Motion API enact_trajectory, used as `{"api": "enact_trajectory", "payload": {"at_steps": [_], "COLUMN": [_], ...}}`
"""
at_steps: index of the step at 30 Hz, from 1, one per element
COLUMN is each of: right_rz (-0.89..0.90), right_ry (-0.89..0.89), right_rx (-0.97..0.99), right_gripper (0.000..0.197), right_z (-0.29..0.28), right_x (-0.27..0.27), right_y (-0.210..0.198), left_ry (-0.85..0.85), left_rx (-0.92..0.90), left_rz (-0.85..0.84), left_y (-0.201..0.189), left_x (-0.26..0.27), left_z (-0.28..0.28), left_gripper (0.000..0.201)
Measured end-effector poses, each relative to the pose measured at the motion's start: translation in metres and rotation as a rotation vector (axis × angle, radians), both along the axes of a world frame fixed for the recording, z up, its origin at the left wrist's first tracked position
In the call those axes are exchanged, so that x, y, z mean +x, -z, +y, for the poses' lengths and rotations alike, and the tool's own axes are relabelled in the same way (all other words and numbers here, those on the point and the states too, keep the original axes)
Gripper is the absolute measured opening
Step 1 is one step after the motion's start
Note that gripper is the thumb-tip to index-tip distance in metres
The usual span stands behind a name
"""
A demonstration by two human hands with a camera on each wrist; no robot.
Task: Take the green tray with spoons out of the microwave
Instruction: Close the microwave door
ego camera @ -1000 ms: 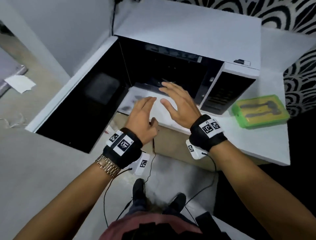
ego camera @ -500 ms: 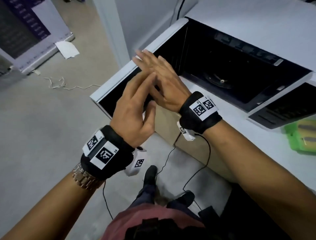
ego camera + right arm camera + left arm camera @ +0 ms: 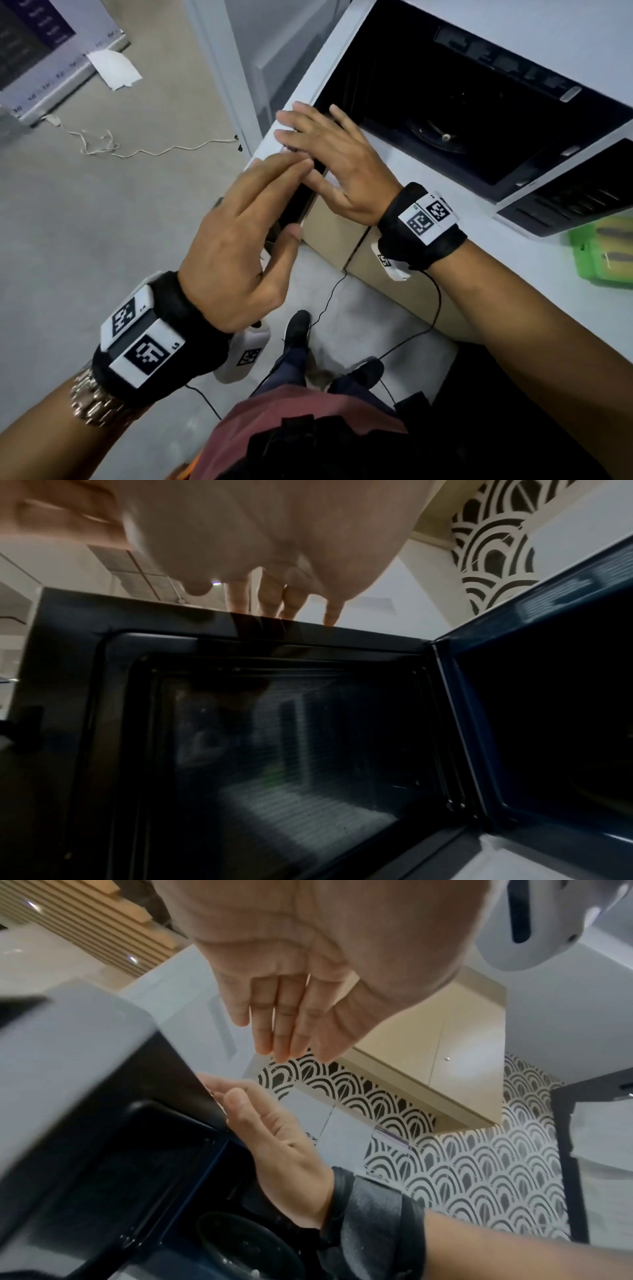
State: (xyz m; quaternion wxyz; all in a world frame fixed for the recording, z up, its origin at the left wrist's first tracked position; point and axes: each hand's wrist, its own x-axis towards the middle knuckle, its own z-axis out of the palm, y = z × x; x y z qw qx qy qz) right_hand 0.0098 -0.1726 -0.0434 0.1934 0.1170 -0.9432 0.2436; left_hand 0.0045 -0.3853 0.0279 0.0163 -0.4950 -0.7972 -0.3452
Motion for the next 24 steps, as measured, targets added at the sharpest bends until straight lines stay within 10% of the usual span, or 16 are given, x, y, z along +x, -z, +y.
{"api": "enact_trajectory", "payload": {"at_steps": [24], "right_rz": [-0.079], "right_ry": [0.26], "right_rx": [-0.016], "right_gripper": [0.047], "right_z": [0.091], "right_x": [0.134], "right_y": [-0.005], "left_ry": [0.664], "left_rx": [-0.08], "left_rz": [0.091], "left_y": [0.051], "left_x": [0.03], "left_z": [0.117], "left_gripper": [0.043]}}
